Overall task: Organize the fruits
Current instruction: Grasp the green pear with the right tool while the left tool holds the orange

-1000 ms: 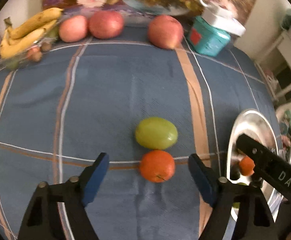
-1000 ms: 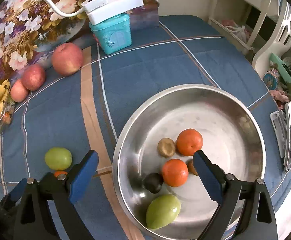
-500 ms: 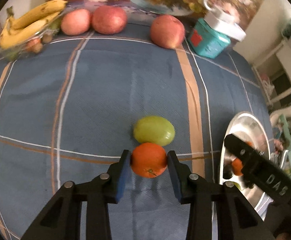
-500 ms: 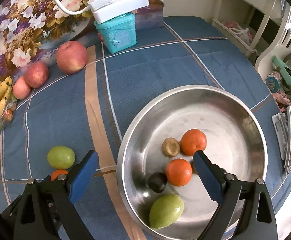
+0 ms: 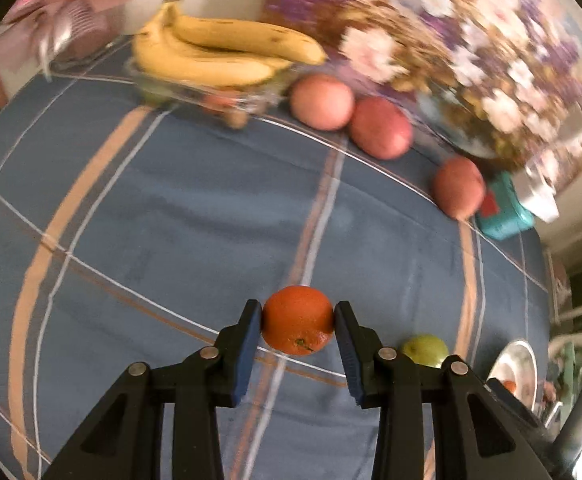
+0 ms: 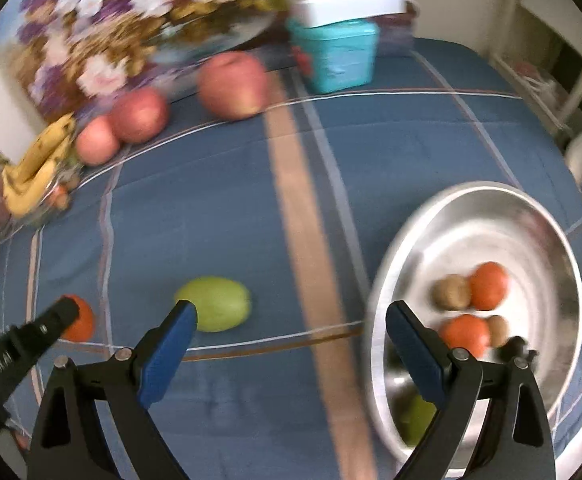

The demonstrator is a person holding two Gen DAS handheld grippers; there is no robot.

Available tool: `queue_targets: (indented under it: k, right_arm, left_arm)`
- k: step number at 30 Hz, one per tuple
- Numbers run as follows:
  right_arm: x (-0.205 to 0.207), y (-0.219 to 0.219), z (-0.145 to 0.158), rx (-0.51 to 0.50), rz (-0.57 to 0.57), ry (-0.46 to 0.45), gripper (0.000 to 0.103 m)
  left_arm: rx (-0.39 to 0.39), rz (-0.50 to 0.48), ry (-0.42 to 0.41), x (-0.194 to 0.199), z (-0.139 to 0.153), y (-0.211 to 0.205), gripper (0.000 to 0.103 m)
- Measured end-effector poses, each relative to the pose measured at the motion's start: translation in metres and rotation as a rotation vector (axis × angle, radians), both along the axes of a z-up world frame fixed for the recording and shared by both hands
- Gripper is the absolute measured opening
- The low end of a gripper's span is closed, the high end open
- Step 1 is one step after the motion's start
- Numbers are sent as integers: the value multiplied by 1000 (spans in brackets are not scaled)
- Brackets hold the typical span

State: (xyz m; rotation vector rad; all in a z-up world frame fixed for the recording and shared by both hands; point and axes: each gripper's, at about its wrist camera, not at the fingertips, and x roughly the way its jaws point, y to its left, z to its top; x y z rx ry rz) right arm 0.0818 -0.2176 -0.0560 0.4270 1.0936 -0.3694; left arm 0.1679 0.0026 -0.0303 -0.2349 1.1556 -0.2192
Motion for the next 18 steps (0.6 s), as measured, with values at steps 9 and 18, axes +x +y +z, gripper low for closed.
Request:
queue_targets:
  k: [9,18]
  right_arm:
    - [33,35,-27,13,61,38,96]
    - [37,23,-56,-9,0,70,96]
  left_arm:
    - [-30,41,38,14,-15,15,40]
    - [-44,30,72,19,-24,12,40]
